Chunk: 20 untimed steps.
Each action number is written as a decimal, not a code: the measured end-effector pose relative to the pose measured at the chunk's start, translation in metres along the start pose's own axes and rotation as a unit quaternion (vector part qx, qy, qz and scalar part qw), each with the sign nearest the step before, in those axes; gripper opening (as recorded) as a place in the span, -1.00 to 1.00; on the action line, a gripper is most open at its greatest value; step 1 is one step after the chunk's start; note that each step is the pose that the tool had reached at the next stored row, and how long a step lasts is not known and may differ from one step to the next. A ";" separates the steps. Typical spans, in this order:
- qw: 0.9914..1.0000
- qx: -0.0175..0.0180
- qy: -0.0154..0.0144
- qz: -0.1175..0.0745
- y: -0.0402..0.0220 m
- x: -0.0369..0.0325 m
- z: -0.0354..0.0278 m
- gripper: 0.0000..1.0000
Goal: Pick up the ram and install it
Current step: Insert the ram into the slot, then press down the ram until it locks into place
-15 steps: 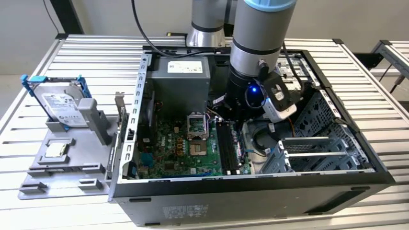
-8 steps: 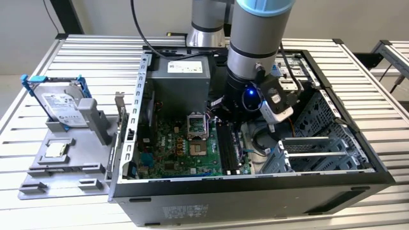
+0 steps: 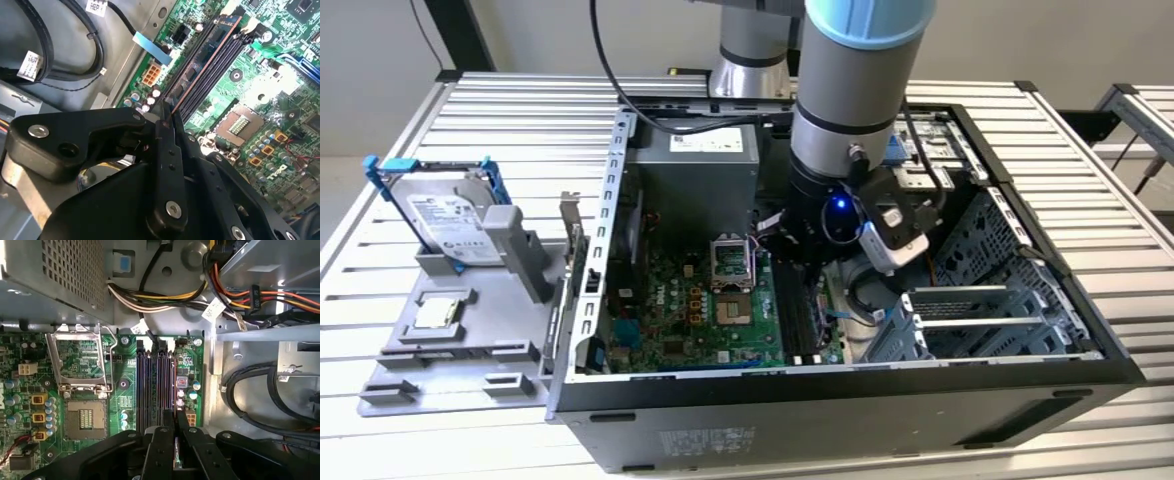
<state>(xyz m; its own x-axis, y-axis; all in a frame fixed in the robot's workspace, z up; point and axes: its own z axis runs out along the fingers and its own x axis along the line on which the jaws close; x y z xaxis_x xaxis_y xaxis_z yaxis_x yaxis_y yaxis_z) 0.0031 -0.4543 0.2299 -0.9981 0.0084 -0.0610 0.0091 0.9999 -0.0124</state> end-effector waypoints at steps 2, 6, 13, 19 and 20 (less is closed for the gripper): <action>1.000 0.000 0.000 0.000 0.0000 0.0002 0.0029 -1.00; 1.000 0.000 0.000 0.000 0.0000 0.0003 0.0051 -1.00; 1.000 0.000 0.000 0.000 0.0009 0.0005 0.0084 -1.00; 1.000 0.000 0.000 0.000 0.0014 0.0007 0.0096 -1.00; 1.000 0.000 0.000 0.000 0.0014 0.0008 0.0096 -1.00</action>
<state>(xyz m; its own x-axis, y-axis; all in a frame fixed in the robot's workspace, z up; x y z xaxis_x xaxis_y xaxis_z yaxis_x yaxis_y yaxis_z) 0.0030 -0.4530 0.2203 -0.9981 0.0077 -0.0609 0.0085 0.9999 -0.0130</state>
